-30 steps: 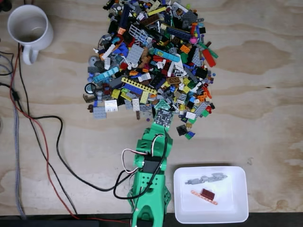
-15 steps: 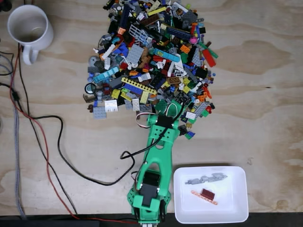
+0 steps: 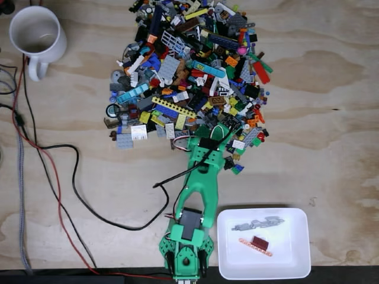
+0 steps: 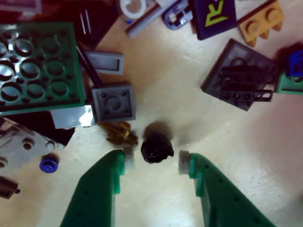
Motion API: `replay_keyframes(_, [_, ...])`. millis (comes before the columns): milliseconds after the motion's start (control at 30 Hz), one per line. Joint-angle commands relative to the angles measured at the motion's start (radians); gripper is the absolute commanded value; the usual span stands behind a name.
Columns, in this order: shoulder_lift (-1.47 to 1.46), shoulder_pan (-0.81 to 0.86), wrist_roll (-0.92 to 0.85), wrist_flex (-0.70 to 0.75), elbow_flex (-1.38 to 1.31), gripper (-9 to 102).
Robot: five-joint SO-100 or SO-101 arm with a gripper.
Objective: Find the closest Lego and put it in the bin.
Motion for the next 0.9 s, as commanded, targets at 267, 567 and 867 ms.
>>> replay_keyframes(267, [-0.021, 0.029, -0.015, -0.043, -0.026, 0])
replay_keyframes(567, [0.084, 0.015, -0.02, 0.262, -0.373, 0])
replay_keyframes(867, [0.299, 0.428, -0.166, 0.588, -0.607, 0])
